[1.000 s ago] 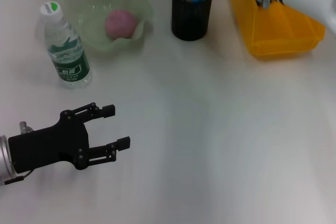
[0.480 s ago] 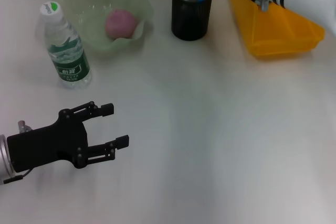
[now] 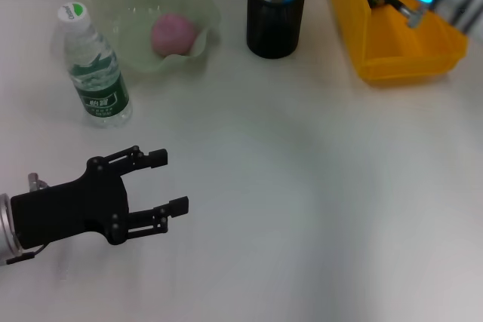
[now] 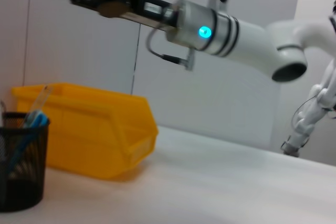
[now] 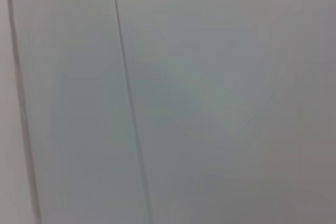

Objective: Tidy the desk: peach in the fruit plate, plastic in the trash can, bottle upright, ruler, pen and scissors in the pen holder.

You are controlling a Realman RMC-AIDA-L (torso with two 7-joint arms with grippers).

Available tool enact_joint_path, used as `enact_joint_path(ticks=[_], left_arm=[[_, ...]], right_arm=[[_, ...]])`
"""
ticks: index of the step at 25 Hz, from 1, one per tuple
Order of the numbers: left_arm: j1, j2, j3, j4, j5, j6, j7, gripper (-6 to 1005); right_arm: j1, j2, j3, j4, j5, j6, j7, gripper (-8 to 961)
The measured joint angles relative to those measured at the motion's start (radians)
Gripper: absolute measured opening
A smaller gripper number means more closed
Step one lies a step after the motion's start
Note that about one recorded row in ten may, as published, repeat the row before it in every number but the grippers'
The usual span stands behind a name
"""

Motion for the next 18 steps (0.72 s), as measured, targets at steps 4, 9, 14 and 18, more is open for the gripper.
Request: enact_joint_path(ticks=[4, 9, 14, 18], left_arm=[[-0.012, 0.000, -0.002, -0.002, 0.000, 0.041, -0.004, 813], [-0.032, 0.000, -0.003, -0.009, -0.002, 0.061, -0.010, 813], [-0.051, -0.001, 0.001, -0.010, -0.002, 0.062, -0.010, 813], [-0.077, -0.001, 0.006, -0.010, 0.005, 0.061, -0.024, 813]], right_arm=[[-0.106, -0.053, 0.005, -0.019, -0.068, -0.229, 0.143, 657], [-0.182, -0.139, 0.088, 0.021, -0.290, -0.511, 0.313, 662], [-0.225, -0.165, 0.231, 0.043, -0.582, -0.698, 0.353, 667], [-0.241, -0.157, 0.271, 0.041, -0.740, -0.713, 0.357, 672]])
